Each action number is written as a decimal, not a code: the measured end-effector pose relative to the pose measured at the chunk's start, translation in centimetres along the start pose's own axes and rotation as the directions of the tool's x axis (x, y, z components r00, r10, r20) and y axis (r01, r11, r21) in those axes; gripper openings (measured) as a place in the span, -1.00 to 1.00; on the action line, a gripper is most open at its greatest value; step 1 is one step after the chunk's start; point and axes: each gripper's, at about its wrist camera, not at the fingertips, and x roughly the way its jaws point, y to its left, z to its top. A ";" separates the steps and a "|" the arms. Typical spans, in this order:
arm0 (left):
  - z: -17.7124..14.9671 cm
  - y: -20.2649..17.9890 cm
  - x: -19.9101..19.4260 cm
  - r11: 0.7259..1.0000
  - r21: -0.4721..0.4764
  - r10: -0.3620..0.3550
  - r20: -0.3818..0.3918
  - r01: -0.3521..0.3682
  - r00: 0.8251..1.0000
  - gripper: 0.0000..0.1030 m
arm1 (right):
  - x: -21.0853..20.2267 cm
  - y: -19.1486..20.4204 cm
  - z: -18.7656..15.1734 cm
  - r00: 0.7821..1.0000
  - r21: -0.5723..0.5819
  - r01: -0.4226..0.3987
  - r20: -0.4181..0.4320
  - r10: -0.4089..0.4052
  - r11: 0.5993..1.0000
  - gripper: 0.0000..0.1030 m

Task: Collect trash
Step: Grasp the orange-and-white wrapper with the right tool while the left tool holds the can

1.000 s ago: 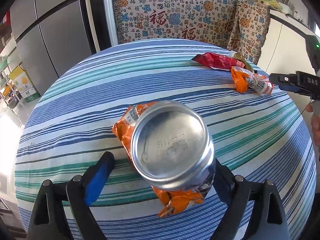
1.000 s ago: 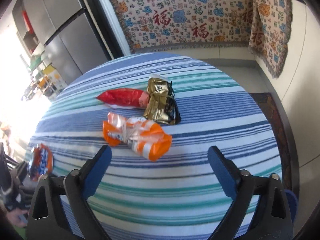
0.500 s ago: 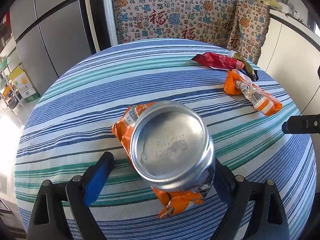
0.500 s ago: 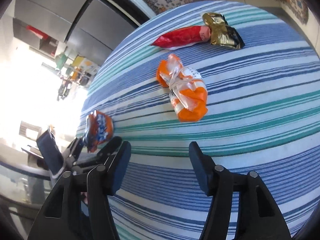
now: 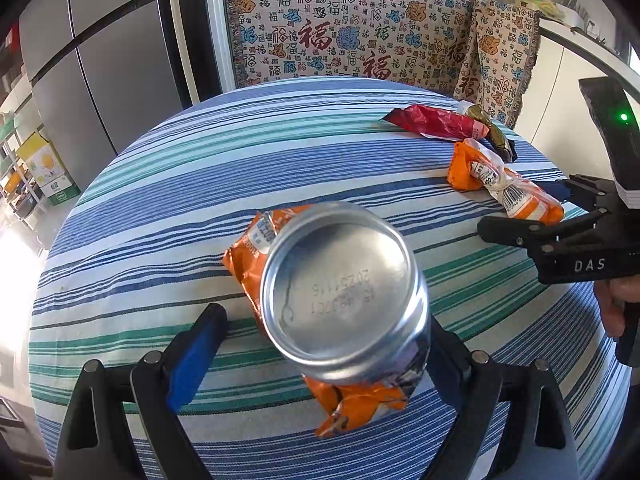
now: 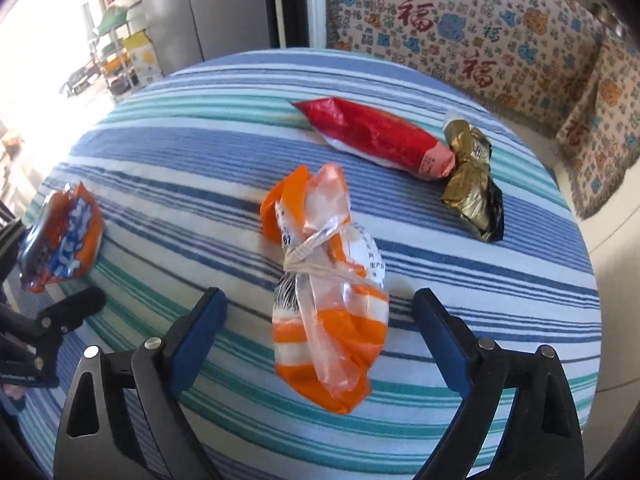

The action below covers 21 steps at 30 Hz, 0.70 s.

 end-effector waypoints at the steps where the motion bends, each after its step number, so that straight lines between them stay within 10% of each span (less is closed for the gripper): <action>1: 0.0 0.0 0.0 1.000 0.001 -0.001 -0.001 0.001 1.000 0.83 | 0.0 -0.1 0.2 1.000 0.000 0.001 -0.011 -0.001 1.000 0.77; 7: 0.1 -0.1 0.0 1.000 0.001 -0.004 -0.001 0.004 1.000 0.84 | -0.7 0.3 1.9 0.995 -0.082 -0.005 -0.099 -0.004 0.997 -0.10; 10: 0.1 0.3 -0.2 1.000 -0.010 -0.026 0.009 0.026 1.000 0.76 | -1.9 0.3 1.3 0.993 -0.054 -0.031 -0.117 0.024 0.998 -0.11; 13: 0.0 1.1 -0.8 0.998 -0.021 -0.053 0.035 0.053 0.998 0.13 | -3.9 0.0 -0.2 0.992 -0.015 -0.056 -0.116 0.054 0.998 -0.11; 21: 0.0 1.5 -3.4 0.976 -0.034 -0.213 0.103 0.217 0.972 0.12 | -9.3 -0.5 -6.1 0.988 0.080 -0.130 -0.079 0.136 0.988 -0.11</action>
